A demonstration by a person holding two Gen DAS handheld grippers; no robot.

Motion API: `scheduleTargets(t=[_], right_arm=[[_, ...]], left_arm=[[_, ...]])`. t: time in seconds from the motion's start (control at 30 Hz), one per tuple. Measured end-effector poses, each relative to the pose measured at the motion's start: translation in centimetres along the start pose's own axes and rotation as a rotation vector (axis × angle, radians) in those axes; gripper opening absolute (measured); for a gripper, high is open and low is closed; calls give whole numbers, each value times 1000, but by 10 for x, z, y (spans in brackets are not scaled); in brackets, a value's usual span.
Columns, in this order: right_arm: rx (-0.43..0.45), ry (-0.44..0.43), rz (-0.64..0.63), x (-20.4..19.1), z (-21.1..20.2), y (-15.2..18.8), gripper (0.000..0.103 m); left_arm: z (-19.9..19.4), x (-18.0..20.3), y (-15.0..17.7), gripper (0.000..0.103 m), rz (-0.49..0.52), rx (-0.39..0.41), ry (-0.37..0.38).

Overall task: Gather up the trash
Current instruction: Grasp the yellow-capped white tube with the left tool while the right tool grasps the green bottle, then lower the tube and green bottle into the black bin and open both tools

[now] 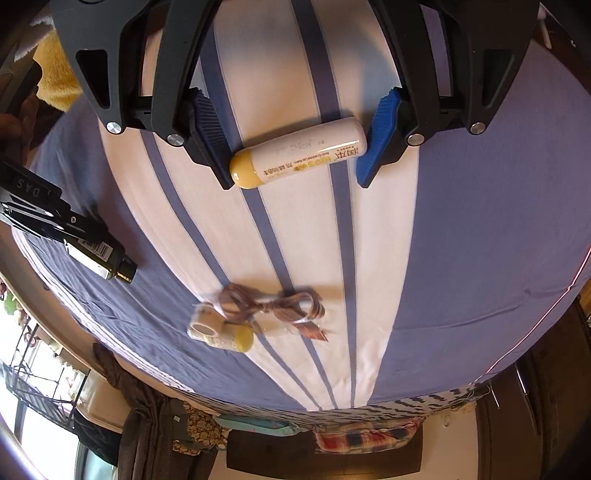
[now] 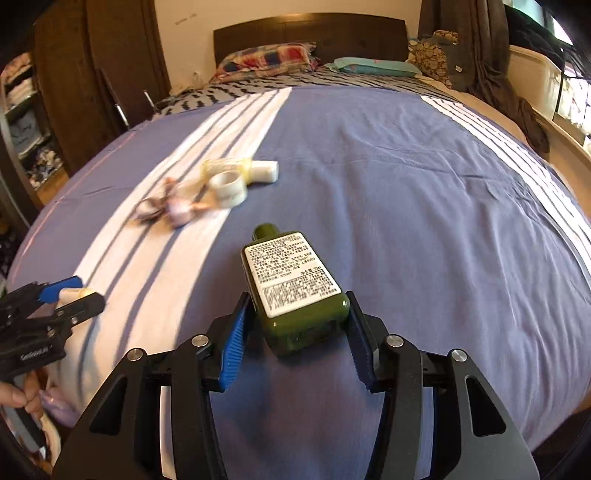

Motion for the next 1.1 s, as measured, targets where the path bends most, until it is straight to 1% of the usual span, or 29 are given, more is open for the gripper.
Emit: scheduleTargets(t=[0.17, 0.3, 0.43, 0.53, 0.7, 0.9, 1.1], right_arm=[[50, -29, -5, -10, -50, 28, 49], [80, -73, -22, -27, -87, 54, 49], [79, -116, -36, -38, -108, 80, 48], [46, -138, -48, -46, -113, 104, 48], [-40, -149, -27, -48, -103, 147, 48], [-202, -147, -30, -56, -61, 198, 48], [-304, -137, -22, -57, -27, 223, 48]], left_arm=[[-40, 13, 37, 64, 24, 25, 17], [-65, 26, 67, 64, 44, 31, 40], [-86, 39, 97, 64, 68, 31, 64], [-93, 47, 116, 64, 78, 22, 69], [-84, 49, 145, 64, 78, -27, 79], [-47, 49, 181, 64, 61, -139, 88], [-9, 47, 213, 64, 64, -246, 94]])
Point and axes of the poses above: each gripper's, at about its wrist camera, not at the fingertips, and z roughly the way its jaws point, x to its right, y to its underside, the point moved 4 cm from there along z, roughly the way its jaws point, and after that the axes turned 2 degrees about y, right-handed, at the moved point
